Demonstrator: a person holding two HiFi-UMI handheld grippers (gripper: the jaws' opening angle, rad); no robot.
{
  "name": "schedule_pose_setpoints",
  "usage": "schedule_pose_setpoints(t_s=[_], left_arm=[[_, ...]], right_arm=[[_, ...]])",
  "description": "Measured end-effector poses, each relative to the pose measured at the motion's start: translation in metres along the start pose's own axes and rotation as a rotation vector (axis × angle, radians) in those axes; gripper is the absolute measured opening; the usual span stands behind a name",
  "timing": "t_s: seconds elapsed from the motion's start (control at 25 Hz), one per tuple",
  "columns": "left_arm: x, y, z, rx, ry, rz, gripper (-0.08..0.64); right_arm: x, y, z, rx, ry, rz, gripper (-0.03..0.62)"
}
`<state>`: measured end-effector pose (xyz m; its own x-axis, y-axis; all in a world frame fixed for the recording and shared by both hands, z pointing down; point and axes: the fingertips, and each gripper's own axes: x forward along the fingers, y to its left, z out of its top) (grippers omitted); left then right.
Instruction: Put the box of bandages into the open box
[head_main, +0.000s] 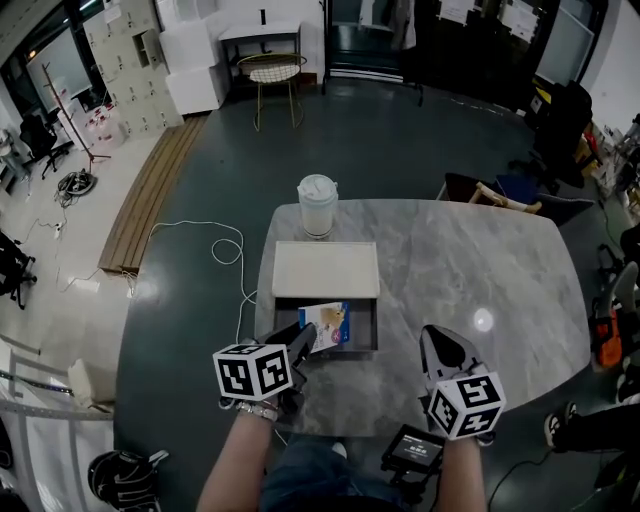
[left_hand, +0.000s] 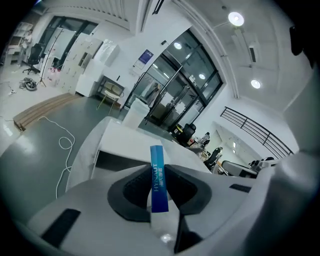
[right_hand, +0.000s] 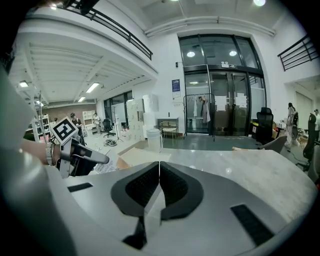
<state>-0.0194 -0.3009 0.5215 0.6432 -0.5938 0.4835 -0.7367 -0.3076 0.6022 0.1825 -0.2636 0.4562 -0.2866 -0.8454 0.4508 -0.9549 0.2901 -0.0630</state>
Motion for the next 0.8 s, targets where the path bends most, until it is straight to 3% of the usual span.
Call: schedule_pose_setpoints(t_s=[0.4, 0.8], left_arm=[[0.034, 0.017, -0.014, -0.152, 0.149, -0.067, 0.084], [0.060, 0.011, -0.036, -0.188, 0.218, -0.081, 0.084]], right_arm=[[0.029, -0.012, 0.013, 0.025, 0.004, -0.063, 0.026], [0.040, -0.015, -0.005, 0.009, 0.063, -0.030, 0.026]])
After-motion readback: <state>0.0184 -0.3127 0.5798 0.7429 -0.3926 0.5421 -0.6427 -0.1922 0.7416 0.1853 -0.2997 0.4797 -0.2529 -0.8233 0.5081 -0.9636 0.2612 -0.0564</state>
